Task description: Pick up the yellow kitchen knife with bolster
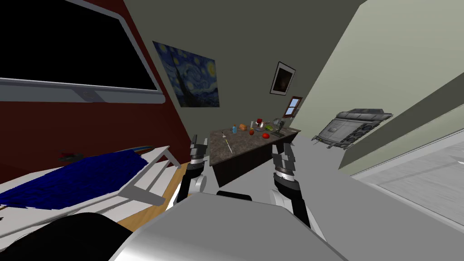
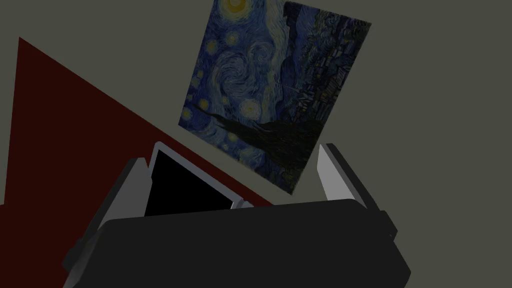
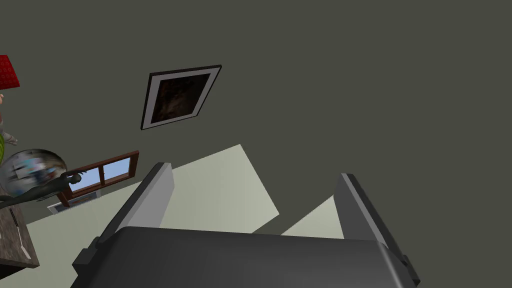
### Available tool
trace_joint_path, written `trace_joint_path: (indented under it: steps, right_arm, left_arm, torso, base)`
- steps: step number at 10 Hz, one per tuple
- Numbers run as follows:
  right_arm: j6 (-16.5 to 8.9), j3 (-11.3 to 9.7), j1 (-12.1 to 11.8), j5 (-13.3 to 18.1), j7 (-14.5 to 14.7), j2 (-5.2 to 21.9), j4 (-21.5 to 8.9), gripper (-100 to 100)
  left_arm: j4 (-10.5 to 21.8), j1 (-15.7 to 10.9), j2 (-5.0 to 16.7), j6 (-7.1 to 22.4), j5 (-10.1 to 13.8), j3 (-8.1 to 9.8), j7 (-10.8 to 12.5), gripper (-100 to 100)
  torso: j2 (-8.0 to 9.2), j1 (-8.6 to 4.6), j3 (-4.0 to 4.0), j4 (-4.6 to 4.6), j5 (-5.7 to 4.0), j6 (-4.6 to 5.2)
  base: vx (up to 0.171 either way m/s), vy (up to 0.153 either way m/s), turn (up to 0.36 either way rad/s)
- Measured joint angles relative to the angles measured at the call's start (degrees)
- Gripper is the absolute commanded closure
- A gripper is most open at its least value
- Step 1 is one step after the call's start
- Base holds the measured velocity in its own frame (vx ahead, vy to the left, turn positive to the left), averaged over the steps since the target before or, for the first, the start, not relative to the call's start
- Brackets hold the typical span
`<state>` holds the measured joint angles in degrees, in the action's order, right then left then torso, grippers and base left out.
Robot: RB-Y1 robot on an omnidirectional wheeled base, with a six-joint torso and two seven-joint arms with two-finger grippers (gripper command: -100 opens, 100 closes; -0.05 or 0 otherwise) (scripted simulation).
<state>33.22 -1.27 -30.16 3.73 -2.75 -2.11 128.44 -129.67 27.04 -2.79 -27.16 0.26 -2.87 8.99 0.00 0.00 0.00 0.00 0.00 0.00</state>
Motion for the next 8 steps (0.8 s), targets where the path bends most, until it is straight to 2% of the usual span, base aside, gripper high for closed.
trace_joint_path:
  steps: [5,6,8]
  right_arm:
    - [0.0,0.0,0.0,0.0,0.0,0.0,0.0,0]
    - [0.0,0.0,0.0,0.0,0.0,0.0,0.0,0]
    - [0.0,0.0,0.0,0.0,0.0,0.0,0.0,0]
  left_arm:
    - [1.5,1.8,7.6,-2.1,0.5,0.33,0.7,-100]
    - [1.9,2.6,9.3,-2.6,0.6,0.22,0.9,-100]
    - [4.9,4.5,13.0,-5.5,1.1,-0.01,1.8,-100]
  torso:
    - [0.23,-0.22,0.13,0.05,-0.05,0.00]
    - [0.29,-0.29,0.17,0.06,-0.06,0.01]
    - [0.48,-0.51,0.27,0.10,-0.11,0.01]
  base:
    - [-0.065,-0.058,-0.036]
    - [-0.101,-0.126,-0.087]
    - [-0.107,-0.135,-0.063]
